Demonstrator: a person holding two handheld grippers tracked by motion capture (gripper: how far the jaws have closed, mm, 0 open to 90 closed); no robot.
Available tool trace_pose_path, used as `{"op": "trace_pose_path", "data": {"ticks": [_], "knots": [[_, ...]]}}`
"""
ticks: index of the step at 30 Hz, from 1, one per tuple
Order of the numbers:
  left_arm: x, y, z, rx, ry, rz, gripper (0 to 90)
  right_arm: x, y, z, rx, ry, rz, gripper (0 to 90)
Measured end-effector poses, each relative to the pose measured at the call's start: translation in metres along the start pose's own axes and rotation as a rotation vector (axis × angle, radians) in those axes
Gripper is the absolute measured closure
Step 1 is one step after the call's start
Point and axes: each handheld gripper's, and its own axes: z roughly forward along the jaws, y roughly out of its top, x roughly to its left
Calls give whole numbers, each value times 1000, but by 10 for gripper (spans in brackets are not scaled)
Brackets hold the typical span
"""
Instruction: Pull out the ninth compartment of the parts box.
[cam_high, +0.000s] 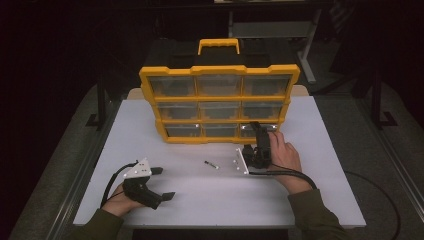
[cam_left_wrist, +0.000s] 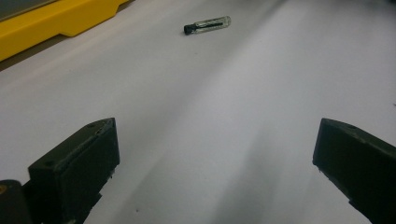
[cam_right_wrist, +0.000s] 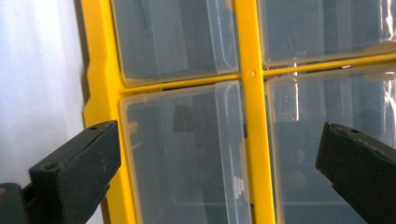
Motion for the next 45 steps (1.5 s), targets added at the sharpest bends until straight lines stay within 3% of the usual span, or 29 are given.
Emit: {"op": "trace_pose_path", "data": {"ticks": [19, 45], "knots": [[0, 0, 0, -5, -4, -2, 2, -9, -6, 7, 33, -73, -5, 0], [0, 0, -2, -4, 0, 6, 2, 2, -9, 11, 102, -116, -31, 15]]}}
